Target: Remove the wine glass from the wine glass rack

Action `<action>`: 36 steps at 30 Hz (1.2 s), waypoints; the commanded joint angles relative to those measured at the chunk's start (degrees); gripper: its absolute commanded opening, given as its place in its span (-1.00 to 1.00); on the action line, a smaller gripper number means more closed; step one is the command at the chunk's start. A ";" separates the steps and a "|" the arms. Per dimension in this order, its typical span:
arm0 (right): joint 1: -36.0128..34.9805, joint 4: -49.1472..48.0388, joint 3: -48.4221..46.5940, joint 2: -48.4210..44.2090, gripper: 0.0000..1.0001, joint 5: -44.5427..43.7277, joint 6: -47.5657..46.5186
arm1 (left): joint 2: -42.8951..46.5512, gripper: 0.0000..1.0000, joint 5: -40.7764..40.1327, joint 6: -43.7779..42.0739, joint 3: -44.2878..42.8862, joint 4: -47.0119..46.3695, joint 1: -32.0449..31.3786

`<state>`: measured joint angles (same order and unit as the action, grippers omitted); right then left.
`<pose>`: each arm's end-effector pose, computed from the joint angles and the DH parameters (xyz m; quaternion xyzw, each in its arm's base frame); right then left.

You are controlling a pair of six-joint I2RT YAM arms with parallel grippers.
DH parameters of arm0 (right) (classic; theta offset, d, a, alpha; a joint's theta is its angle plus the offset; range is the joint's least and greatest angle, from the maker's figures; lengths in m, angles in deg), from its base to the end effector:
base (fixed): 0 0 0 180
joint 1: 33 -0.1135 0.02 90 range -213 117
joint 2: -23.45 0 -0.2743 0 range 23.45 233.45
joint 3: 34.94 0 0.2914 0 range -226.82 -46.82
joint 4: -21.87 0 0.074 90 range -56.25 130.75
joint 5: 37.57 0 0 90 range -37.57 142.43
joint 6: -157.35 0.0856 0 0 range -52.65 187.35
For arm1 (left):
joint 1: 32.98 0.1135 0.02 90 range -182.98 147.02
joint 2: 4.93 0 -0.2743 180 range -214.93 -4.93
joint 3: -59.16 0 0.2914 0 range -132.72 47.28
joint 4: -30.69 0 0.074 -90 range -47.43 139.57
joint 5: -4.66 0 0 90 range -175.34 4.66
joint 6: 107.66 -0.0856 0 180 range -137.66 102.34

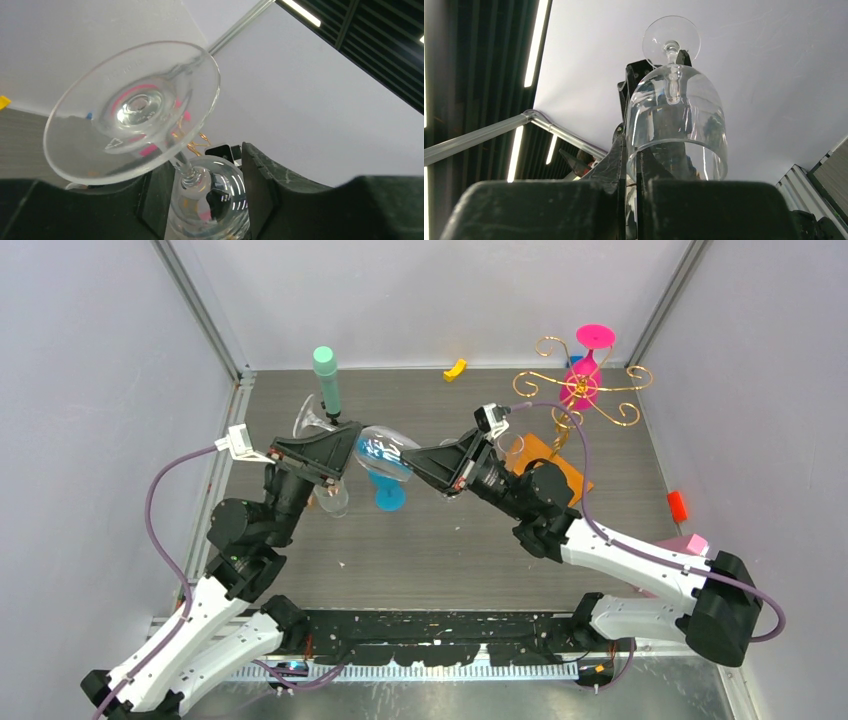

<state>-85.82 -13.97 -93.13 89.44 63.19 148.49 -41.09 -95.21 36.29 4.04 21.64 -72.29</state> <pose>0.1907 0.2779 0.3988 0.0474 0.5166 0.8045 0.2894 0.1748 -0.1242 0.4444 -0.1385 0.4995 -0.5904 0.6187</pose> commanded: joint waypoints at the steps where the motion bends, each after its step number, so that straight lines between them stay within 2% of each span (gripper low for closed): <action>1: -0.27 -1.44 -2.18 0.04 -0.99 -3.02 -1.98 | 2.12 0.21 3.78 -2.77 0.55 -3.67 -0.35; 6: -0.27 3.73 -3.47 -1.67 -0.99 -3.96 -5.87 | 5.10 0.70 3.28 -4.90 1.43 0.86 -0.33; 8: -0.27 6.40 -3.91 -3.07 -0.99 -4.85 -7.53 | 6.09 0.89 3.81 -9.40 1.31 3.72 -0.33; 10: -0.27 8.83 -4.34 -4.19 -0.99 -5.44 -9.08 | 7.35 0.98 5.09 -15.20 -0.55 10.13 -0.33; 15: -0.27 14.23 -5.05 -6.44 -0.99 -6.57 -12.90 | 9.35 0.99 12.27 -27.41 -4.98 26.43 -0.33; 19: -0.22 20.02 -6.79 -7.64 -0.99 -6.96 -15.87 | 10.39 0.99 14.06 -33.75 -7.21 36.47 -0.33; 23: -0.27 36.14 -13.45 -8.69 -0.99 -6.07 -22.97 | 12.50 0.99 13.82 -39.08 -9.68 42.25 -0.34; 26: -0.27 54.09 -20.02 -8.44 -0.99 -4.43 -31.22 | 12.78 0.99 16.76 -45.93 -16.04 50.38 -0.33; 28: -0.27 62.32 -24.47 -7.38 -0.99 -1.01 -35.42 | 13.07 0.99 18.83 -48.97 -18.69 53.46 -0.33; 31: -0.27 71.53 -29.93 -4.14 -0.99 6.04 -39.65 | 13.76 0.99 21.33 -51.58 -19.53 54.83 -0.33; 33: -0.27 77.65 -31.85 -2.70 -0.99 7.51 -42.17 | 14.16 0.99 21.03 -51.54 -18.80 54.29 -0.34; 36: -0.28 86.98 -33.53 -1.60 -0.99 4.01 -45.91 | 14.36 0.99 20.29 -50.96 -17.60 53.49 -0.37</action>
<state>-86.03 57.94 -123.64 85.84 66.69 110.53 -26.25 -76.17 -12.17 -14.72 73.09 -72.40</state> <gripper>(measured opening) 0.075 0.994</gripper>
